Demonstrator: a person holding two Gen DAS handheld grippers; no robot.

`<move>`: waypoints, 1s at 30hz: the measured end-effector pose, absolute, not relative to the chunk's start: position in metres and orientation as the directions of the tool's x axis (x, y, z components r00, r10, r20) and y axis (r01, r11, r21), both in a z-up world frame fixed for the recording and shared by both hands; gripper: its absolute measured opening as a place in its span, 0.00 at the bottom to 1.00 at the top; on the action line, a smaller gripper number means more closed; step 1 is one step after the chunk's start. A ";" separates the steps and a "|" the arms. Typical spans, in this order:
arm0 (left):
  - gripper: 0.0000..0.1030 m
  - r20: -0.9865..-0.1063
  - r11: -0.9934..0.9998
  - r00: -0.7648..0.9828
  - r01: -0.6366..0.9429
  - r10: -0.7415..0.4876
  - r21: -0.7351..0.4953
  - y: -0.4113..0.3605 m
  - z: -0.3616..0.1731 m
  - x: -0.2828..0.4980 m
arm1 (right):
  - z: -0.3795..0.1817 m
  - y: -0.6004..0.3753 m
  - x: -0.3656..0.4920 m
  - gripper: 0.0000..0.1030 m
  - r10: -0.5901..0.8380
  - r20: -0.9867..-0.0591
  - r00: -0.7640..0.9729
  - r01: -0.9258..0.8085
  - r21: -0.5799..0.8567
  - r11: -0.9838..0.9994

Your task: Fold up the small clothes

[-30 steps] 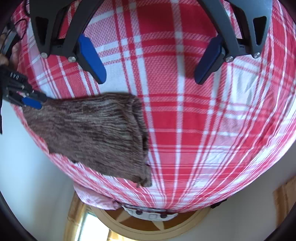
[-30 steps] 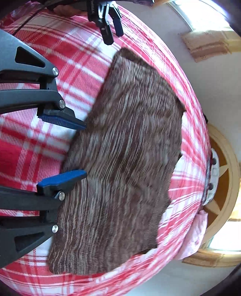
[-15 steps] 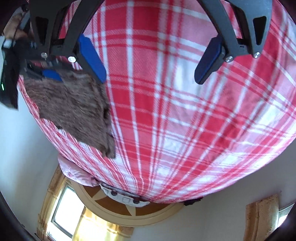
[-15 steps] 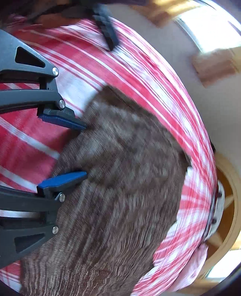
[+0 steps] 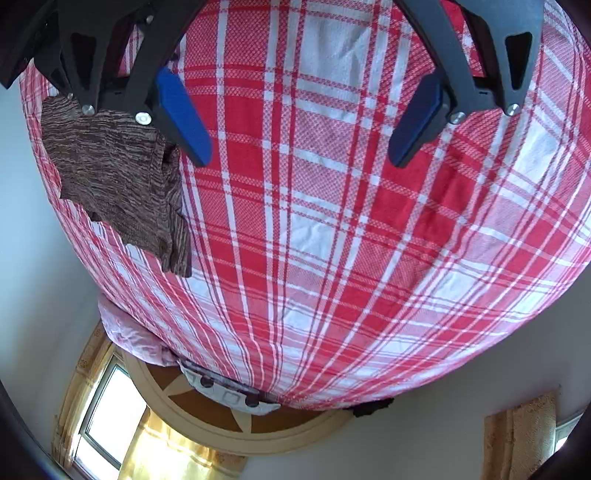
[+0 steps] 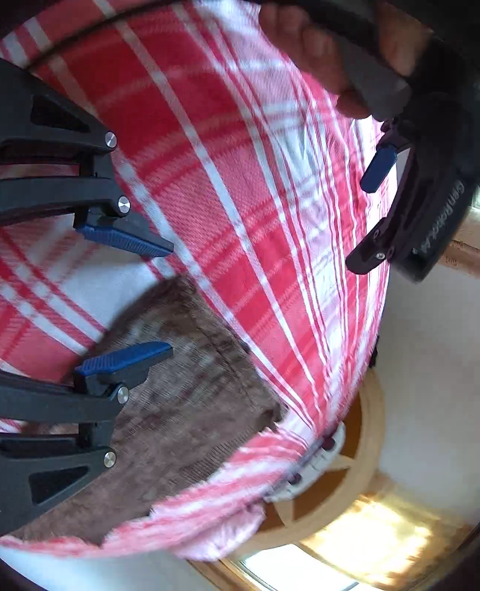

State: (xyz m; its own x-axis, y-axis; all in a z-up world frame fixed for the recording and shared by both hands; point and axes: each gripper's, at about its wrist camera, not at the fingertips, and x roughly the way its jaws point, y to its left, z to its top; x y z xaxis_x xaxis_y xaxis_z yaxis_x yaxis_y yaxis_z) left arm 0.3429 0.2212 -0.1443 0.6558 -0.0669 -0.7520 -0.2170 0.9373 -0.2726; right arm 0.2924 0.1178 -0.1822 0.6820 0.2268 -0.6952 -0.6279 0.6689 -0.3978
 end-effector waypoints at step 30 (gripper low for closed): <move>0.61 -0.696 0.878 0.557 0.147 -0.454 -0.455 0.128 -0.175 0.503 | -0.191 0.113 0.302 0.12 0.227 -0.678 0.699 -0.585 -0.360 0.727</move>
State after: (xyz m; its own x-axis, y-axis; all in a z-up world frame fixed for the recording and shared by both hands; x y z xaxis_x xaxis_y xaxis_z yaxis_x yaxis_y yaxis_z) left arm 0.5025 0.1280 -0.1752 0.5571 -0.4535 -0.6957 0.1470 0.8783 -0.4549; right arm 0.3018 0.1128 -0.1913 0.6993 0.2268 -0.6779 -0.5849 0.7267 -0.3602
